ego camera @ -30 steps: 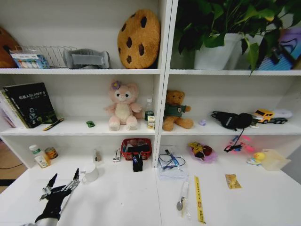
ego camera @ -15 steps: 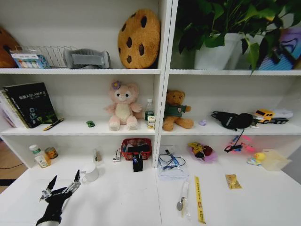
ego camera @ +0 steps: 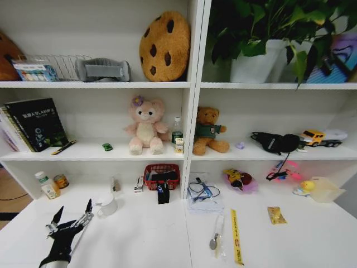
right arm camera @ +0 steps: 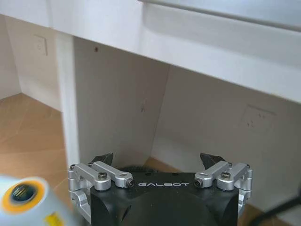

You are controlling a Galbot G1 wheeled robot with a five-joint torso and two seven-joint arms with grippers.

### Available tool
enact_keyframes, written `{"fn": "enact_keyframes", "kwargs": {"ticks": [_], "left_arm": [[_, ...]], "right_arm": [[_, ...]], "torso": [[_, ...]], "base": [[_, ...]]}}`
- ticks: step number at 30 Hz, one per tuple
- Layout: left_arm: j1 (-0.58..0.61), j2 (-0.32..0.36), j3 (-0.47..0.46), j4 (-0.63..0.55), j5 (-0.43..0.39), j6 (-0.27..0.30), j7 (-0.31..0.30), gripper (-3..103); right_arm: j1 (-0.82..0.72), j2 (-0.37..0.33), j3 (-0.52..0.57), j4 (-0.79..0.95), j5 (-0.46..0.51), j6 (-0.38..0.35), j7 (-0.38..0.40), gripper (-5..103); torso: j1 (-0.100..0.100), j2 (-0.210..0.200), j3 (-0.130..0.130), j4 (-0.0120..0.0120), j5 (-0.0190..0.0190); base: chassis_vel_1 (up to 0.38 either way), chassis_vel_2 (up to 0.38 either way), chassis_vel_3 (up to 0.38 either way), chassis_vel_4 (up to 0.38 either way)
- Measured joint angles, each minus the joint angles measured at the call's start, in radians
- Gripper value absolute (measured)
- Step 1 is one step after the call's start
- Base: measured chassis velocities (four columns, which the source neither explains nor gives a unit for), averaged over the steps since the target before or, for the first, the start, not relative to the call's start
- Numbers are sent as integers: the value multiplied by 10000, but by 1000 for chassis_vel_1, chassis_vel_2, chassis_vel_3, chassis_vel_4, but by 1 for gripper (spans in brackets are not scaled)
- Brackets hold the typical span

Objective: Organize the objects on the table.

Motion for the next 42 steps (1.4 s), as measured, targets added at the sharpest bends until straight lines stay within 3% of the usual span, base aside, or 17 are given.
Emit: {"fn": "enact_keyframes", "kwargs": {"ticks": [9,17,23,33,42], "left_arm": [[5,-94,175,19,244,-117,50,100],[6,-109,230,12,288,-159,60,100],[-59,-225,310,267,307,-302,99,100],[-165,-162,166,489,87,-331,94,100],[-28,-212,2,545,-93,-425,198,100]], "right_arm": [[-1815,82,931,1104,-110,143,-61,100],[-3346,72,1321,2790,-354,150,346,100],[-5311,89,2274,5337,-627,161,1216,100],[-7076,177,3199,8166,-669,162,1559,100],[-7206,683,3640,10154,-548,147,1841,100]], "torso": [[0,0,0,5,0],[-1,0,0,3,-1],[-1,0,1,3,0],[0,0,1,3,-2],[0,0,2,5,-2]], "base": [[0,0,0,0],[0,0,0,0],[0,0,0,0],[0,0,0,0],[0,0,0,0]]}}
